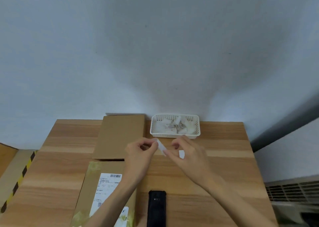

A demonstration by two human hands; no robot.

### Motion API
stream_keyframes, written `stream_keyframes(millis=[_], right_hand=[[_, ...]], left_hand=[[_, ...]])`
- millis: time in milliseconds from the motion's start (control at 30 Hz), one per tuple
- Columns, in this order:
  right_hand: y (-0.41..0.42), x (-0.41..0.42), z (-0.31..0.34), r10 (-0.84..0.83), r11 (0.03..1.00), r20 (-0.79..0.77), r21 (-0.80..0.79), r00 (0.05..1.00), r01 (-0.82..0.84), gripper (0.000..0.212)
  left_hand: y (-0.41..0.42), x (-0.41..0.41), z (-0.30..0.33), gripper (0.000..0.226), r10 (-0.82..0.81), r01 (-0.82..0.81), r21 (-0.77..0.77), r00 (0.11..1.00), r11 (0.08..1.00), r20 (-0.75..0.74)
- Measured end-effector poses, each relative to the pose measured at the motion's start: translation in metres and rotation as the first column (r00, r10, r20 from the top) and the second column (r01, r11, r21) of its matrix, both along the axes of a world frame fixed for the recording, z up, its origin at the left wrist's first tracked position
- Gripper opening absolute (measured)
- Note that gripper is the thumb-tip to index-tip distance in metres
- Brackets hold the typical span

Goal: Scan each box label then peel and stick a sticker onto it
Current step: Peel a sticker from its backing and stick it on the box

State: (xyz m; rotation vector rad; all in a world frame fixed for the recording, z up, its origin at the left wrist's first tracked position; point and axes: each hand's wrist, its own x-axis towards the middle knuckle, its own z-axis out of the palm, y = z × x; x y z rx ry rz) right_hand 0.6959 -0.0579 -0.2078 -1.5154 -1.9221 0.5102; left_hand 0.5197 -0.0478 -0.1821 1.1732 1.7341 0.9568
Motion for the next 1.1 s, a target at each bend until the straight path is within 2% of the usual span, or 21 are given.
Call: stream_keyframes(millis=[133,233,300,400,533,633,700,800,867,933,1100], right_hand=[[-0.031,0.003,0.016,-0.085,0.967,0.179,0.251,0.98,0.038,0.034],[-0.042,0.007,0.022,-0.168,0.912,0.269,0.408,0.948,0.046,0.024],[-0.049,0.01,0.024,-0.197,0.895,0.296,0.444,0.935,0.048,0.017],[-0.059,0.013,0.028,-0.218,0.895,0.285,0.441,0.933,0.075,0.018],[-0.066,0.016,0.037,-0.219,0.9,0.149,0.413,0.964,0.141,0.014],[-0.068,0.015,0.047,-0.229,0.894,0.069,0.41,0.971,0.182,0.012],[-0.068,0.017,0.053,-0.237,0.904,0.015,0.369,0.971,0.215,0.011],[-0.066,0.027,0.058,-0.271,0.942,-0.167,0.156,0.948,0.297,0.013],[-0.063,0.034,0.06,-0.286,0.955,-0.347,-0.026,0.893,0.295,0.017],[-0.06,0.038,0.062,-0.283,0.959,-0.502,-0.139,0.817,0.246,0.015],[-0.058,0.036,0.063,-0.326,0.942,-0.656,-0.283,0.681,0.179,0.009]], left_hand=[[-0.015,0.022,0.016,0.014,-0.043,0.043,0.034,0.999,0.999,0.007],[-0.026,0.035,0.024,0.013,-0.079,0.08,0.068,0.997,0.994,-0.022],[-0.035,0.04,0.03,0.013,-0.109,0.112,0.091,0.993,0.99,-0.035],[-0.046,0.042,0.039,0.014,-0.159,0.16,0.118,0.987,0.98,-0.018],[-0.056,0.035,0.054,0.011,-0.208,0.195,0.1,0.968,0.976,0.139],[-0.061,0.029,0.057,0.017,-0.204,0.195,0.065,0.957,0.979,0.207],[-0.062,0.025,0.056,0.021,-0.16,0.153,0.046,0.957,0.987,0.24],[-0.058,0.014,0.054,0.016,-0.07,0.055,0.064,0.964,0.996,0.256],[-0.055,0.007,0.051,0.016,-0.041,0.02,0.092,0.972,0.996,0.231],[-0.055,0.004,0.049,0.018,-0.046,0.025,0.109,0.98,0.994,0.193],[-0.058,0.0,0.046,0.016,-0.07,0.051,0.109,0.982,0.993,0.175]])
